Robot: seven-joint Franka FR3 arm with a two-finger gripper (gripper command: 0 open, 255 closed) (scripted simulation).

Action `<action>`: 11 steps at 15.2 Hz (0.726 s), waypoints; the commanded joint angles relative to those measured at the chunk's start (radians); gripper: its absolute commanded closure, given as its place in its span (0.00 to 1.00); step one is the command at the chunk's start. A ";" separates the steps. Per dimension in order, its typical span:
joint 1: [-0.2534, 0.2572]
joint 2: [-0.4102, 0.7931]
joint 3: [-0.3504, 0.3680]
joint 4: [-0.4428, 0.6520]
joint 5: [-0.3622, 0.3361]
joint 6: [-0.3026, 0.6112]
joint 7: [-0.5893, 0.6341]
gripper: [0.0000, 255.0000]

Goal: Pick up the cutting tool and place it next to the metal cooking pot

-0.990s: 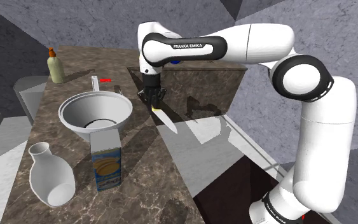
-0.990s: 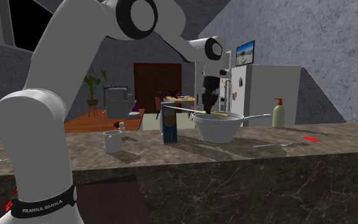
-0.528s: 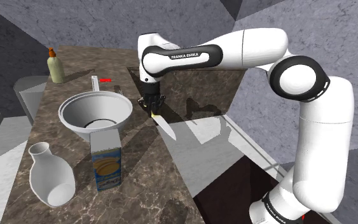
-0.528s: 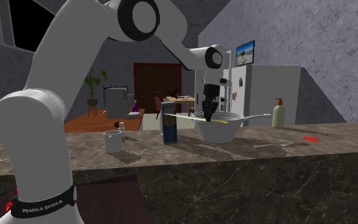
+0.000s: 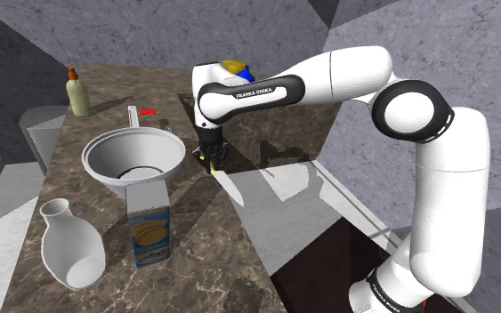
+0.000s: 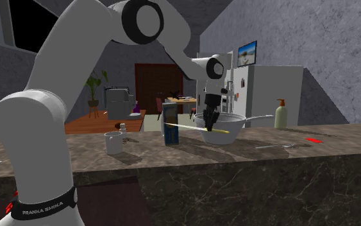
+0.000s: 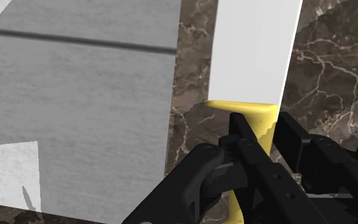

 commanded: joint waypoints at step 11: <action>0.006 0.073 -0.015 -0.055 -0.025 0.125 0.011 1.00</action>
